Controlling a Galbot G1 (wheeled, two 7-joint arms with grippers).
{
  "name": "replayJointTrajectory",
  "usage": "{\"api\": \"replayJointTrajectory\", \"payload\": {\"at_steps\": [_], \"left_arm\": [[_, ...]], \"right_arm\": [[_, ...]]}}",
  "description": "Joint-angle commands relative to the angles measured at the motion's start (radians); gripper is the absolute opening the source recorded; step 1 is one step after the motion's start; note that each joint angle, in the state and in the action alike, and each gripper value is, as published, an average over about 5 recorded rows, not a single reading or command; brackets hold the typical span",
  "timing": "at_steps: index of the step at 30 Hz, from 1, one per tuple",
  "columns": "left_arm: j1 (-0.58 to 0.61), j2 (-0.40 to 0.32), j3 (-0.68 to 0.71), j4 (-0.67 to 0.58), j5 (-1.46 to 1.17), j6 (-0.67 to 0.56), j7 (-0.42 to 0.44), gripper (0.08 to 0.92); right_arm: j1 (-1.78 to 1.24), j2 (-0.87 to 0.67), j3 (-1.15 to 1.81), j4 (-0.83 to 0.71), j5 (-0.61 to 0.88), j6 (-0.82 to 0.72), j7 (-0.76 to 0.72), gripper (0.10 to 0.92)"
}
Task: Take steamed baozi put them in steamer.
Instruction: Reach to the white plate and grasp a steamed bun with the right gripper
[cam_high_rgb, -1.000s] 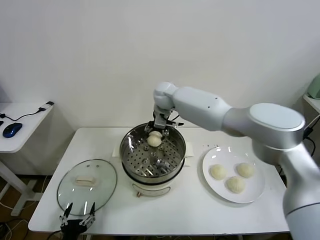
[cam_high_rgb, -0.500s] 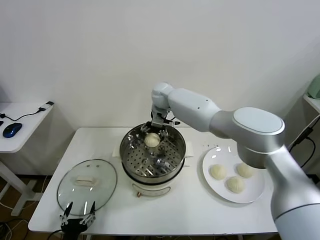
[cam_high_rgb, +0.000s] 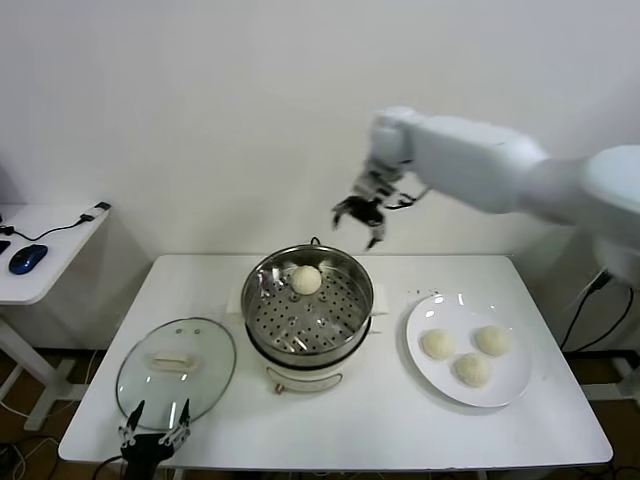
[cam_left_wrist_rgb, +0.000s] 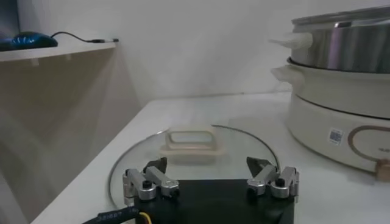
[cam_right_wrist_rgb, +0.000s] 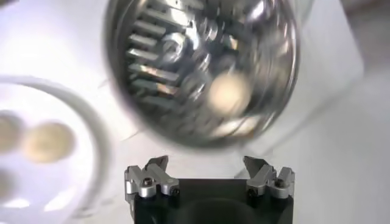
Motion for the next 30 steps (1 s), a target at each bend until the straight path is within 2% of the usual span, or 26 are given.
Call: {"api": "replayJointTrajectory", "payload": {"at_steps": [1, 6, 14, 30], "left_arm": [[-0.014, 0.002, 0.0, 0.008, 0.0, 0.0, -0.001, 0.823], [-0.024, 0.001, -0.002, 0.009, -0.001, 0.002, -0.001, 0.823], [-0.019, -0.001, -0.006, 0.016, 0.001, 0.001, 0.0, 0.823], [-0.014, 0.003, -0.01, 0.033, 0.004, -0.009, 0.0, 0.823]], "right_arm": [[0.048, -0.381, -0.226, 0.409, 0.217, -0.494, 0.132, 0.823], [-0.159, -0.396, -0.099, 0.395, 0.166, -0.568, 0.202, 0.823], [-0.383, -0.304, 0.08, 0.244, 0.065, -0.617, 0.246, 0.823], [-0.525, -0.234, 0.202, 0.092, -0.044, -0.609, 0.262, 0.823]]}}
